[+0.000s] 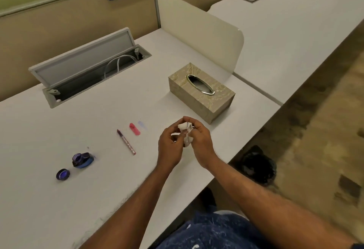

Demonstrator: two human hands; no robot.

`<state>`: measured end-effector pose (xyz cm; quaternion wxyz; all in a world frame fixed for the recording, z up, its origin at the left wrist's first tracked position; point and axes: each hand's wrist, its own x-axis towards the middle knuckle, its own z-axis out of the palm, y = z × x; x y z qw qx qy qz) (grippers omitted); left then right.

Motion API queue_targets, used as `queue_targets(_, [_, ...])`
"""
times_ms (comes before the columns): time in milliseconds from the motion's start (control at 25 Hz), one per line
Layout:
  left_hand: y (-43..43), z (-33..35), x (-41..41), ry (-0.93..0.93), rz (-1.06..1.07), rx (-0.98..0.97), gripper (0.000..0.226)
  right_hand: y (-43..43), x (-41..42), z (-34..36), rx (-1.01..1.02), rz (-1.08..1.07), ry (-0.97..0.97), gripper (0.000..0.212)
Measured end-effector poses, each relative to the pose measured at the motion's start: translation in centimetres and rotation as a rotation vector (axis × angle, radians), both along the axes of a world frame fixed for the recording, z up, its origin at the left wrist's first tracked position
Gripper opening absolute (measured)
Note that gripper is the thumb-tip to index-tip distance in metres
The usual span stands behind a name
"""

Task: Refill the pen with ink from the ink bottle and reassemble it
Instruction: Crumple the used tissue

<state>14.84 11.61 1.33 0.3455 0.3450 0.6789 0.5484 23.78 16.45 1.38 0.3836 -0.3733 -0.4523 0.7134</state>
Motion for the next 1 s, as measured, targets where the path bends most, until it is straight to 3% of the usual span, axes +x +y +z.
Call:
queue_targets(80, [1.5, -0.4, 1.8, -0.03, 0.002, -0.006, 0.027, 0.5, 2.7, -0.3, 0.098, 0.072, -0.06, 0.05])
queue_targets(240, [4.9, -1.5, 6.5, -0.086, -0.098, -0.079, 0.02, 2.4, 9.3, -1.4, 0.311, 0.081, -0.427, 0.069])
queue_targets(480, [10.4, -2.1, 14.1, -0.076, -0.457, -0.14, 0.021, 5.3, 18.2, -3.6, 0.365, -0.207, -0.575, 0.052])
queue_targets(760, [16.2, -4.7, 23.6, 0.249, -0.869, -0.226, 0.029, 8.2, 28.9, -8.9, 0.26, -0.634, -0.762, 0.04])
queue_targets(1000, [19.7, -7.2, 27.5, 0.389, -0.943, -0.276, 0.033, 10.6, 34.8, -13.7, 0.25, -0.732, -1.013, 0.041])
